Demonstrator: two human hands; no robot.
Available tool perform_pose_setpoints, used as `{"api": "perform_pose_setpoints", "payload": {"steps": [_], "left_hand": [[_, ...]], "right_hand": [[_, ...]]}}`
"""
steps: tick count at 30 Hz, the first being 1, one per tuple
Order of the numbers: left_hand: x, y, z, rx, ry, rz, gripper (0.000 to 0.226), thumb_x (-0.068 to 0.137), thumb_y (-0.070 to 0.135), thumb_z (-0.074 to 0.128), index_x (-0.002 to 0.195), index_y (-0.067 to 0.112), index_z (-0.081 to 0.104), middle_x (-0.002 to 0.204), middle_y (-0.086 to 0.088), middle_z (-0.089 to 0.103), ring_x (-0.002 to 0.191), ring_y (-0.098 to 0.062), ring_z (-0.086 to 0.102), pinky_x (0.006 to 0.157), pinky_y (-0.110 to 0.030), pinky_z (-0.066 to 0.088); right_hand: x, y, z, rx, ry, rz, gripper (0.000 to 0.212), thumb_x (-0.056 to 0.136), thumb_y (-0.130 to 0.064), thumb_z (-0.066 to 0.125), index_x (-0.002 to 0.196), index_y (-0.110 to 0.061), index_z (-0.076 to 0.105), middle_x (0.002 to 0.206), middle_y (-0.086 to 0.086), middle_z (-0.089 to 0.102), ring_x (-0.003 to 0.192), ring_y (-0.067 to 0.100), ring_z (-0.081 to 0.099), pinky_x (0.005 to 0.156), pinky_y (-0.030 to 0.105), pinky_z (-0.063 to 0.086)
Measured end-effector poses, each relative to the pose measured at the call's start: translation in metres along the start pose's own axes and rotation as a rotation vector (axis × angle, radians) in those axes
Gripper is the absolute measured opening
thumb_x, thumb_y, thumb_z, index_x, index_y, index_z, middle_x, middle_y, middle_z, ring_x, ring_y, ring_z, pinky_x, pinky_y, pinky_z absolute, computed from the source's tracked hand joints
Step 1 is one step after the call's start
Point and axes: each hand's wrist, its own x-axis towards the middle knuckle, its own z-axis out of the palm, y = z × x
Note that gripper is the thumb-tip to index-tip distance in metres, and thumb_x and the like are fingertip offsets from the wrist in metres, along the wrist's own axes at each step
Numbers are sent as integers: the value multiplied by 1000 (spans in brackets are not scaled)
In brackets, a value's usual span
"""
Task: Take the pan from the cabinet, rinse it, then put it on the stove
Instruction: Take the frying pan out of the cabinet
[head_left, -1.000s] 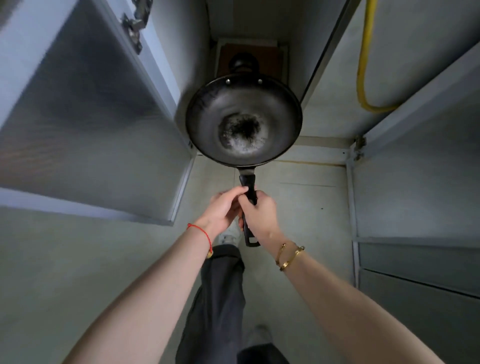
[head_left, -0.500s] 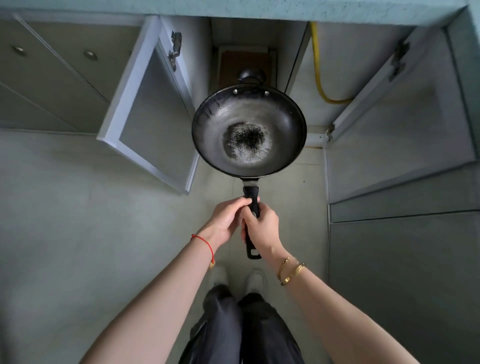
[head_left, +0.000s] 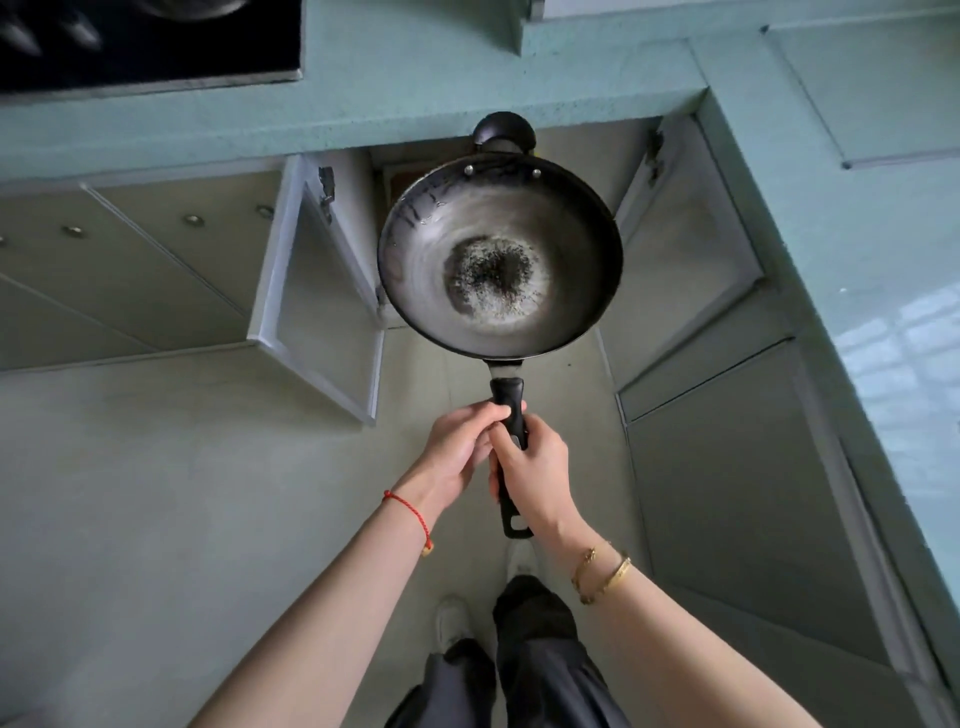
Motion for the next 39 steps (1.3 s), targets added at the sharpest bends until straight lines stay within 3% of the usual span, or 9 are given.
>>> {"api": "perform_pose_setpoints", "payload": {"steps": [2, 8, 14, 19, 28, 31, 35, 37, 39], "left_hand": [[-17, 9, 7, 28, -50, 17, 29, 93, 2, 52, 116, -11, 64, 60, 2, 72, 46, -5, 63, 43, -12, 45], [-48, 28, 29, 62, -165, 48, 28, 91, -2, 55, 115, -13, 64, 89, -8, 76, 73, -10, 72, 63, -16, 55], [-63, 51, 67, 142, -293, 39, 24, 92, -1, 55, 112, -10, 66, 83, -3, 78, 69, -7, 73, 64, -16, 55], [-55, 67, 109, 226, -372, 20, 23, 92, 0, 56, 111, -8, 66, 84, -3, 77, 70, -7, 72, 66, -16, 55], [-4, 96, 220, 333, -455, -9, 22, 91, 1, 57, 109, -8, 66, 78, -2, 77, 66, -6, 71, 64, -15, 55], [18, 107, 262, 396, -472, -33, 12, 93, -2, 56, 89, 0, 67, 62, 2, 74, 55, -2, 68, 54, -12, 51], [47, 117, 315, 404, -507, -45, 33, 85, 5, 66, 113, -13, 64, 91, -12, 75, 71, -11, 73, 67, -19, 58], [60, 123, 339, 406, -527, -70, 45, 79, 7, 69, 117, -17, 60, 90, -14, 74, 71, -14, 73, 69, -21, 59], [75, 124, 359, 409, -571, -103, 46, 77, 7, 70, 117, -14, 60, 90, -15, 73, 69, -14, 72, 68, -21, 59]], "right_hand": [[-16, -14, -6, 27, 36, -14, 26, 92, -18, 55, 79, 4, 49, 48, 12, 57, 34, 21, 51, 41, 31, 44], [-56, -47, -28, 81, 148, -51, 24, 92, -14, 54, 72, -5, 44, 45, 11, 55, 34, 23, 51, 39, 31, 42], [-70, -75, -54, 165, 277, -35, 24, 93, -15, 55, 74, -5, 46, 48, 10, 55, 36, 25, 52, 38, 29, 41], [-59, -89, -84, 201, 375, -18, 30, 93, -16, 56, 80, 11, 47, 49, 10, 56, 37, 25, 54, 38, 29, 42], [3, -107, -169, 296, 531, 6, 30, 92, -18, 57, 80, 9, 50, 53, 11, 57, 39, 25, 54, 42, 36, 45], [32, -112, -202, 307, 592, 12, 28, 91, -22, 59, 80, 3, 53, 57, 12, 60, 44, 24, 56, 45, 42, 49], [68, -116, -241, 283, 683, 20, 21, 93, -20, 60, 76, -8, 57, 65, 11, 65, 51, 23, 60, 48, 29, 49], [84, -120, -257, 289, 725, 21, 20, 94, -21, 60, 75, -13, 57, 70, 13, 68, 60, 31, 64, 53, 30, 50], [97, -123, -271, 306, 761, 27, 21, 95, -20, 59, 75, -18, 56, 70, 6, 65, 61, 22, 61, 53, 18, 47]]}}
